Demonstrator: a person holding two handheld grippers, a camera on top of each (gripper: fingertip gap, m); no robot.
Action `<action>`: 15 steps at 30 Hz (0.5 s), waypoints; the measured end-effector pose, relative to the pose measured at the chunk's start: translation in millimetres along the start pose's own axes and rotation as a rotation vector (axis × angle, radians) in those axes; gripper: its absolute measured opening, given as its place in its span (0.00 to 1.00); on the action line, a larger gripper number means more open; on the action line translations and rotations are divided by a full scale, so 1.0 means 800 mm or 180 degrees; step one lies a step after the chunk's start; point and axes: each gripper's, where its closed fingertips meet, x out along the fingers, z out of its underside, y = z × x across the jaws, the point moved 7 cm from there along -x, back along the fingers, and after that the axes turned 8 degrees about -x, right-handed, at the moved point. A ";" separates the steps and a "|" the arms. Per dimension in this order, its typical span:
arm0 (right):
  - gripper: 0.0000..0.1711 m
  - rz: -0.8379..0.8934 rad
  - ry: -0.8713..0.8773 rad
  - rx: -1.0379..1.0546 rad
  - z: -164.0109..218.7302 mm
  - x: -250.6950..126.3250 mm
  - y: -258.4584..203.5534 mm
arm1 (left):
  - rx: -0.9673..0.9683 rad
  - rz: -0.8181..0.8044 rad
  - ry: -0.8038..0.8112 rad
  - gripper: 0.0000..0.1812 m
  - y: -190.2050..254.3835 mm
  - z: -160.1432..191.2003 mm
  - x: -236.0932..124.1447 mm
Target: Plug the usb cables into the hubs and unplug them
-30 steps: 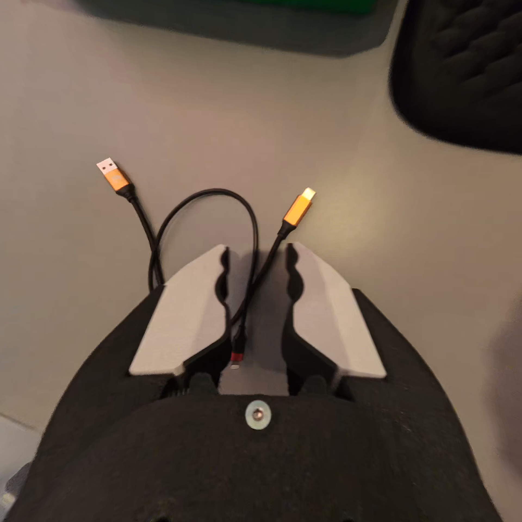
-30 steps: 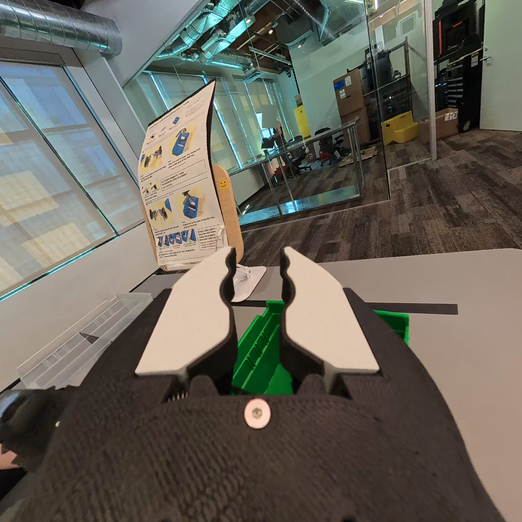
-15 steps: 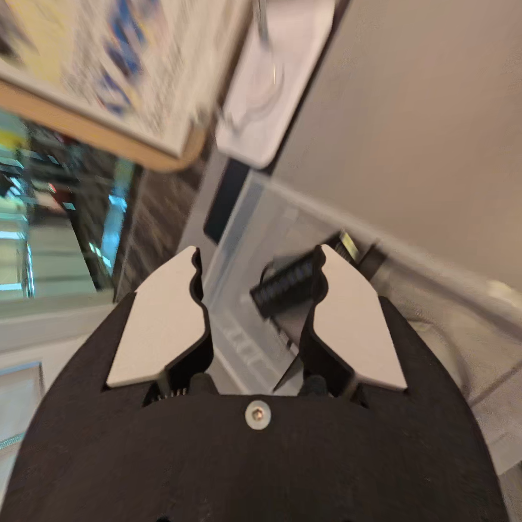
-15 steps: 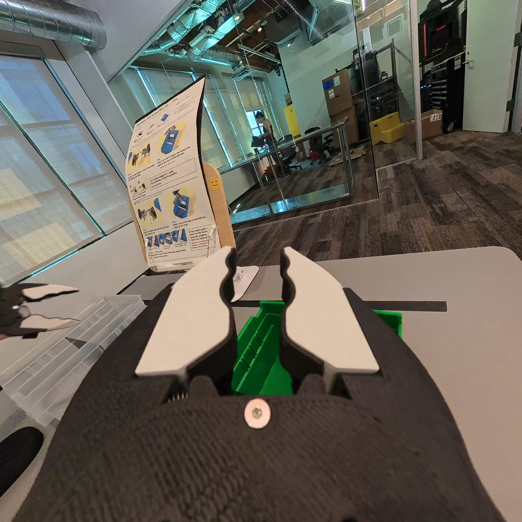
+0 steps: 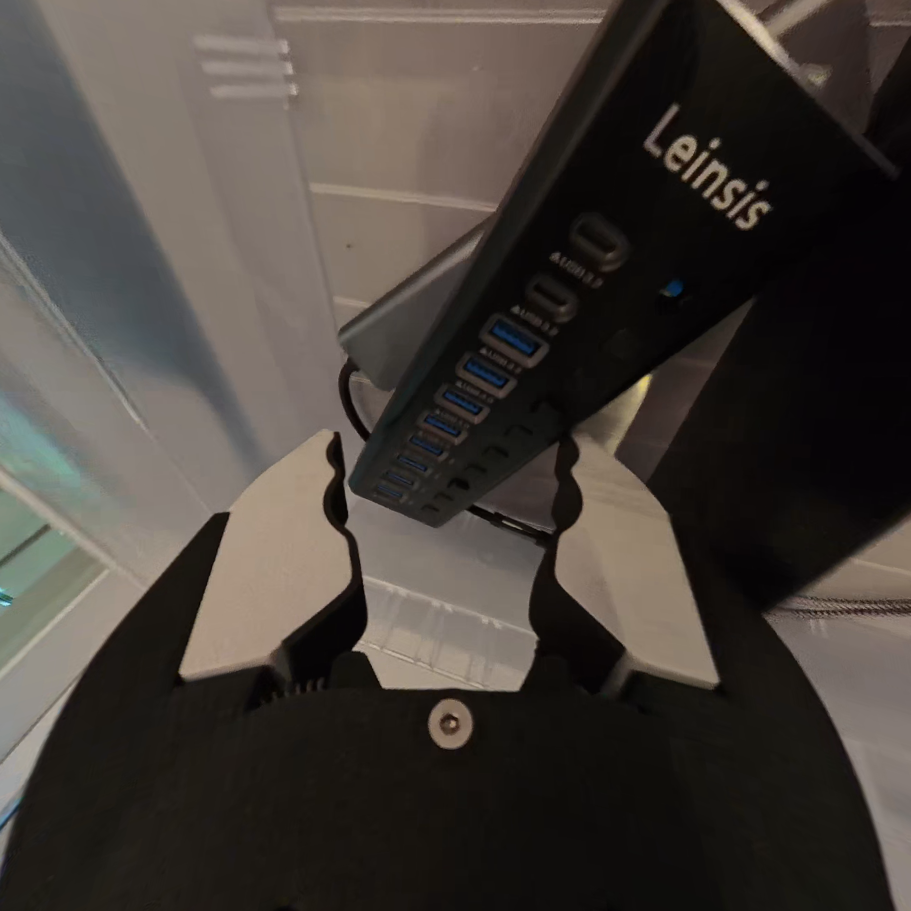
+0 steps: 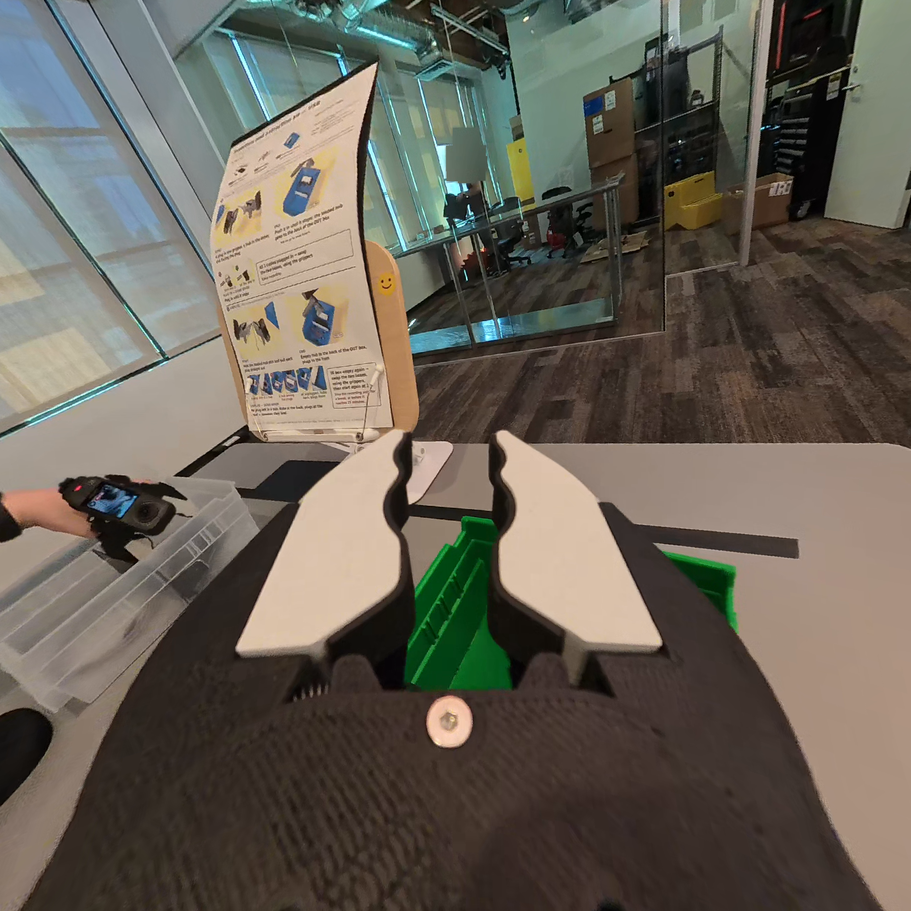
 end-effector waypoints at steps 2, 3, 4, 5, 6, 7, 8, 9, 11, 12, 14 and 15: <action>0.18 -0.0045 0.0000 0.0013 0.000 0.003 -0.002 | -0.0011 0.0046 0.0026 0.48 -0.001 -0.002 0.006; 0.18 -0.0055 -0.0001 0.0020 0.000 0.005 -0.003 | -0.0026 0.0140 0.0039 0.46 0.000 -0.001 0.007; 0.18 -0.0058 -0.0007 0.0026 0.000 0.006 -0.003 | -0.0029 0.0178 0.0053 0.45 0.000 -0.001 0.008; 0.18 -0.0056 -0.0020 0.0028 0.001 0.008 -0.002 | -0.0012 0.0181 0.0081 0.44 0.000 0.000 0.008; 0.18 -0.0059 -0.0036 0.0029 0.002 0.009 -0.002 | 0.0001 0.0240 0.0093 0.41 0.003 0.000 0.007; 0.18 -0.0069 -0.0052 0.0029 0.002 0.010 -0.003 | -0.0003 0.0239 0.0087 0.41 0.002 0.000 0.007; 0.18 -0.0080 -0.0067 0.0028 0.003 0.011 -0.003 | 0.0002 0.0233 0.0073 0.41 0.002 0.000 0.007; 0.18 -0.0089 -0.0078 0.0029 0.004 0.012 -0.003 | 0.0008 0.0224 0.0057 0.41 0.002 0.000 0.007; 0.18 -0.0092 -0.0088 0.0034 0.004 0.013 -0.003 | -0.0038 0.0200 -0.0020 0.40 0.001 -0.001 0.007; 0.18 -0.0098 -0.0089 0.0036 0.004 0.013 -0.003 | -0.0081 0.0202 -0.0070 0.40 0.000 -0.001 0.007; 0.18 -0.0114 -0.0089 0.0032 0.004 0.013 -0.004 | -0.0224 0.0224 -0.0166 0.40 -0.003 -0.001 0.006; 0.18 -0.0117 -0.0086 0.0032 0.004 0.013 -0.004 | -0.0281 0.0244 -0.0221 0.40 -0.004 -0.001 0.004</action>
